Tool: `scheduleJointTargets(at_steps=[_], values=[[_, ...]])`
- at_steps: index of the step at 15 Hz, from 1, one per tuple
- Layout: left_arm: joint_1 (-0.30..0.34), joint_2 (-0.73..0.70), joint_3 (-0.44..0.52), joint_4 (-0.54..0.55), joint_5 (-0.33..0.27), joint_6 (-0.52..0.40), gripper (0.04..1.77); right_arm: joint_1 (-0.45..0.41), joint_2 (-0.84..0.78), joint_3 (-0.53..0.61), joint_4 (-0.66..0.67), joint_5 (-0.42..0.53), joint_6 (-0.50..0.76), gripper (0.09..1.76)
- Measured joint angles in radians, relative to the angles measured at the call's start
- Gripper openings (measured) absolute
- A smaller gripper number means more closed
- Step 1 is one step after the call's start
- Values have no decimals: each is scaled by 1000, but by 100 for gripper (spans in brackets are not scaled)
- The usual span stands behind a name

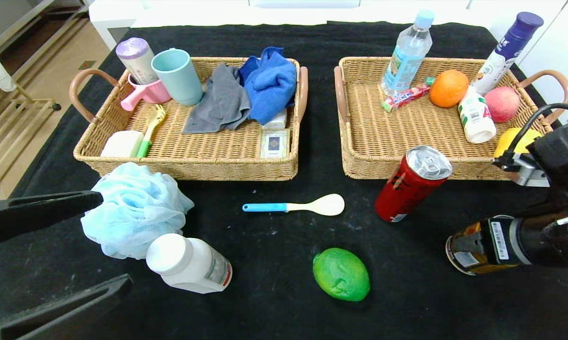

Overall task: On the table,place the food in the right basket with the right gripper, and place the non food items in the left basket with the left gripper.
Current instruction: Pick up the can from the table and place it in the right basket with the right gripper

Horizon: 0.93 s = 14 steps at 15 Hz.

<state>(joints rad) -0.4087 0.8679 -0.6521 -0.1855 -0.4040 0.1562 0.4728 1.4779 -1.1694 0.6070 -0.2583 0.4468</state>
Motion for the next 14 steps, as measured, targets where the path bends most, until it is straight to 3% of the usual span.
scheduleJointTargets(at_steps=[7, 14], values=[[0, -9, -1, 0, 0, 8, 172, -6, -74, -186, 24, -3, -63, 120], [0, -19, -1, -1, 0, 9, 172, -57, 49, -468, 14, -4, -113, 120]])
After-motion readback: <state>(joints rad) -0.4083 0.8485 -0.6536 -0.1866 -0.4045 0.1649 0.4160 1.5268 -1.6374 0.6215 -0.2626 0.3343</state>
